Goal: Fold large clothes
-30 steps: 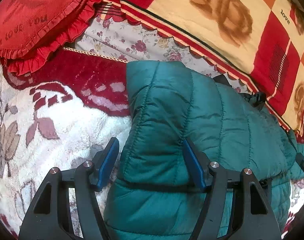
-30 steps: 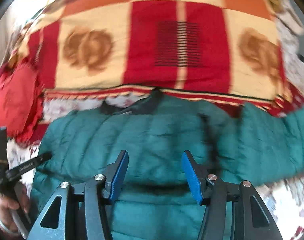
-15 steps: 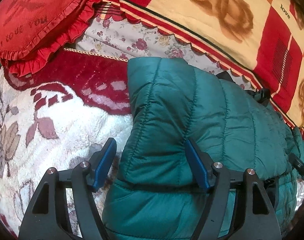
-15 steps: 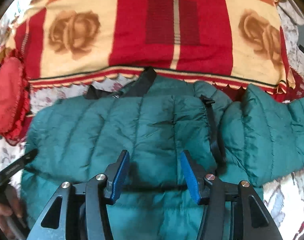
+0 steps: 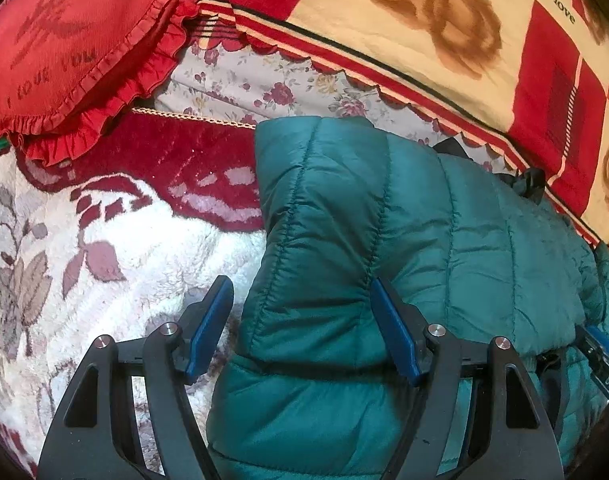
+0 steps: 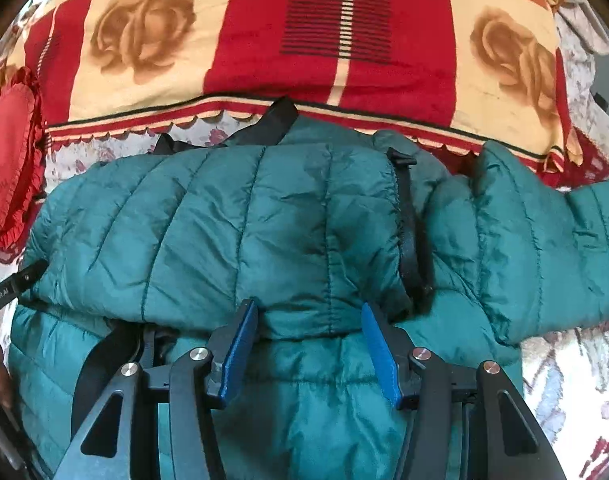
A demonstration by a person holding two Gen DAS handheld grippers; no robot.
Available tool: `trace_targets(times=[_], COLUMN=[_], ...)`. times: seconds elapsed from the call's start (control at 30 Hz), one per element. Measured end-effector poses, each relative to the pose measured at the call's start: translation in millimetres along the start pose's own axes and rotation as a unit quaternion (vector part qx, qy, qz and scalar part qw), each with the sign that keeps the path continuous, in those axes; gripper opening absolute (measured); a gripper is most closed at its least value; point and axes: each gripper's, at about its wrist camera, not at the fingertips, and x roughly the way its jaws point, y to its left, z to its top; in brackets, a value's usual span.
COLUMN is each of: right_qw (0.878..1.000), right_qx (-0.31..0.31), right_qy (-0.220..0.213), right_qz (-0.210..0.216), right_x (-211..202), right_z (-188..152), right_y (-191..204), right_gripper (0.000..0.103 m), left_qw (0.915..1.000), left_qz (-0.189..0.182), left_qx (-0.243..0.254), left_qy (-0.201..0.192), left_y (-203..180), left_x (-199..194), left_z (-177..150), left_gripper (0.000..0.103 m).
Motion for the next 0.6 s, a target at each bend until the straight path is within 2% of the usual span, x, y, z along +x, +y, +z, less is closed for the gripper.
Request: trace_targets(times=[0.07, 0.23, 0.43, 0.5, 0.53, 0.6], right_qw=[1.0, 0.999, 0.999, 0.999, 0.999, 0.999], right_qx=[0.005, 0.013, 0.02, 0.02, 0.02, 0.016], right_qy=[0.004, -0.017, -0.031, -0.031, -0.029, -0.012], right_qz=[0.005, 0.023, 0.038, 0.038, 0.035, 0.027], right_x=[-8, -37, -52, -49, -47, -38], right_z=[-3, -10, -10, -10, -11, -15], right_y=[-1, -6, -2, -1, -1, -1], right_gripper=[0.051, 0.052, 0.052, 0.057, 0.063, 0.065], left_qw=[1.0, 0.9999, 0.9996, 0.9993, 0.9993, 0.9991], left_qz=[0.004, 0.009, -0.003, -0.01, -0.012, -0.018], left_qx=[0.003, 0.009, 0.021, 0.025, 0.026, 0.03], left_qy=[-0.001, -0.008, -0.017, -0.025, -0.025, -0.024], left_y=[-1, -2, -11, -14, -16, -20], left_x=[-3, -19, -43, -52, -54, -58], left_z=[-1, -5, -13, -17, -18, -23], left_gripper=[0.072, 0.072, 0.072, 0.072, 0.072, 0.072])
